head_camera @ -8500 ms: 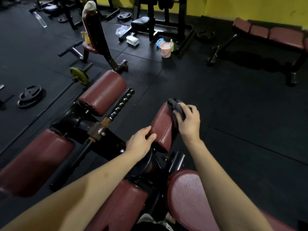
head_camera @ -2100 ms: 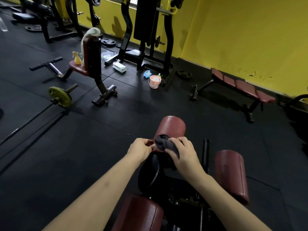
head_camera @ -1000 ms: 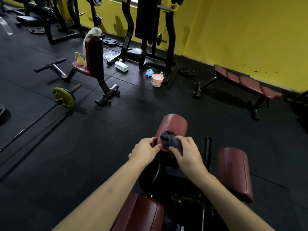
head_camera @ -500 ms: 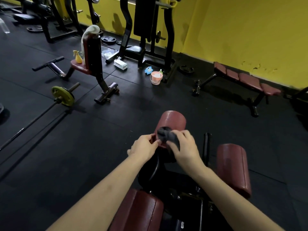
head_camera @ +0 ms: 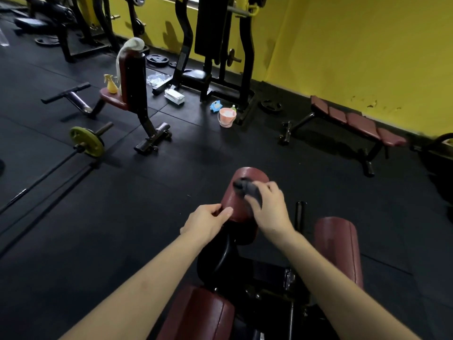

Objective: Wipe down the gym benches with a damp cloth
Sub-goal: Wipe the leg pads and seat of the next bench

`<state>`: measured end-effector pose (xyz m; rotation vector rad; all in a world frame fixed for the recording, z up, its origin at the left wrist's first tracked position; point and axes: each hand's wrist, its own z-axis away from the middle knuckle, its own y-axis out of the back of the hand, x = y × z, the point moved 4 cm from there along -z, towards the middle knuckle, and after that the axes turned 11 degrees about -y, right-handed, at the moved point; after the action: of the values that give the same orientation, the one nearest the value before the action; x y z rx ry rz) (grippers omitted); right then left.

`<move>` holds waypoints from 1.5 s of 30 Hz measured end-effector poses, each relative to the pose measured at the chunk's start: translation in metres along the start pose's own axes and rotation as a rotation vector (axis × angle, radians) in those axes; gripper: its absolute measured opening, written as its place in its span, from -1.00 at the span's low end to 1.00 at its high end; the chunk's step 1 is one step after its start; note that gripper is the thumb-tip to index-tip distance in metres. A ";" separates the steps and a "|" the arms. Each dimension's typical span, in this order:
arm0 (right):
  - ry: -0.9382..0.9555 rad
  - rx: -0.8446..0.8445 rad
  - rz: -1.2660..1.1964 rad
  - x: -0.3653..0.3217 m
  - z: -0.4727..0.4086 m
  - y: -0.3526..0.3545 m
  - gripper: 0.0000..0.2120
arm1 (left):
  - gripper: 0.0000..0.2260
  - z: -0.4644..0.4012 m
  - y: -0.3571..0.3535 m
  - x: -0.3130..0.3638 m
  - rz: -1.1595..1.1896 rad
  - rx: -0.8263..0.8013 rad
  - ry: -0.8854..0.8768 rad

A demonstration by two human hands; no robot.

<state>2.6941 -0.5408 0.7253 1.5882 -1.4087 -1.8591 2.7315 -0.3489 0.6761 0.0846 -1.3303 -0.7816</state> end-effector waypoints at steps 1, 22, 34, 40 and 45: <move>0.019 -0.008 -0.016 0.002 0.020 0.000 -0.65 | -0.38 -0.004 -0.002 -0.002 -0.022 -0.011 0.007; 0.042 -0.023 -0.002 0.002 0.012 -0.002 -0.72 | -0.62 0.003 -0.003 0.020 -0.123 0.046 -0.006; 0.000 -0.017 -0.051 0.008 0.009 0.000 -0.68 | -0.57 0.007 0.000 0.026 -0.172 0.023 -0.030; 0.116 -0.047 -0.006 -0.005 0.004 -0.003 -0.73 | -0.78 -0.022 -0.006 -0.013 0.050 -0.025 -0.012; -0.178 0.110 -0.063 0.014 -0.082 0.003 -0.69 | -0.73 -0.013 0.018 0.008 -0.234 -0.007 0.031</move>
<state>2.7608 -0.5910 0.7281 1.5671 -1.5770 -2.0353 2.7513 -0.3444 0.6883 0.2489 -1.3028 -0.9783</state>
